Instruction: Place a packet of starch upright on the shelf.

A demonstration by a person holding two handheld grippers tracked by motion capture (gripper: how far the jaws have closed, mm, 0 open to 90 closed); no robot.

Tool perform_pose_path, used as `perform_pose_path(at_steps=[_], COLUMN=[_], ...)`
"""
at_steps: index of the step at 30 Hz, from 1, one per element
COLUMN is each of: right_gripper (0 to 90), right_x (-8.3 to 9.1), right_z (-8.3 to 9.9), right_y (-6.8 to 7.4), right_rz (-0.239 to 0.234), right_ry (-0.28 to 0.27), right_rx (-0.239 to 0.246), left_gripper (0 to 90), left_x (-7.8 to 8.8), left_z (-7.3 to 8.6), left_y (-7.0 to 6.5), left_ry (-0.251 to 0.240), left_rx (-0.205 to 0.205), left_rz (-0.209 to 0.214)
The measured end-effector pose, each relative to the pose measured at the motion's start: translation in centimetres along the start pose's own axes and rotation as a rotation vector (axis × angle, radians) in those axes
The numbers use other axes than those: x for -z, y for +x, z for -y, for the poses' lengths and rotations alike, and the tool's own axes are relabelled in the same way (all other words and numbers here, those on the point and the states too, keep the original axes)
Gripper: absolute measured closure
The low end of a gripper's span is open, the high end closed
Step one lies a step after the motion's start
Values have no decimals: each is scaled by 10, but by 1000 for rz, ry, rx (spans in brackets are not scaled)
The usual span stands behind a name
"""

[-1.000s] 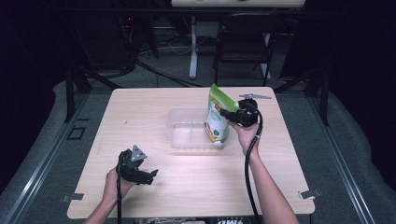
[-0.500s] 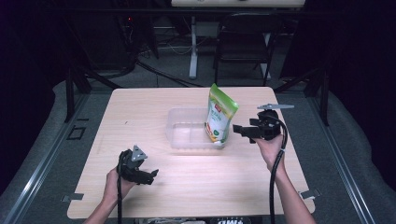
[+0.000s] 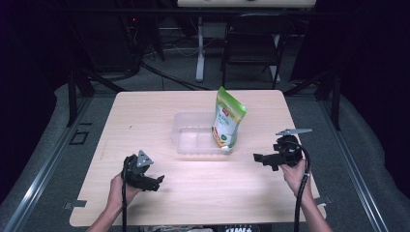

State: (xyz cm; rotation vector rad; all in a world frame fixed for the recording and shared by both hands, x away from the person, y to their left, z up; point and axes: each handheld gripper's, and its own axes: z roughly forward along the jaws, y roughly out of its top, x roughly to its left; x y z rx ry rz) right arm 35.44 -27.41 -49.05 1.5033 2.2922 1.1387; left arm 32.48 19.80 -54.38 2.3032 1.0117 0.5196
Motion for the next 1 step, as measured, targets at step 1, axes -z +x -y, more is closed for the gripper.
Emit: perform_pose_path(at_steps=[1], right_gripper=[0], right_x=[-1], right_z=[2], right_y=[-3], right_rz=[-4], right_ry=[1], right_rx=[1], left_gripper=[40], left_x=[0], left_z=[0], left_y=[0], left_ry=[0], left_rx=[0], left_rz=[-2])
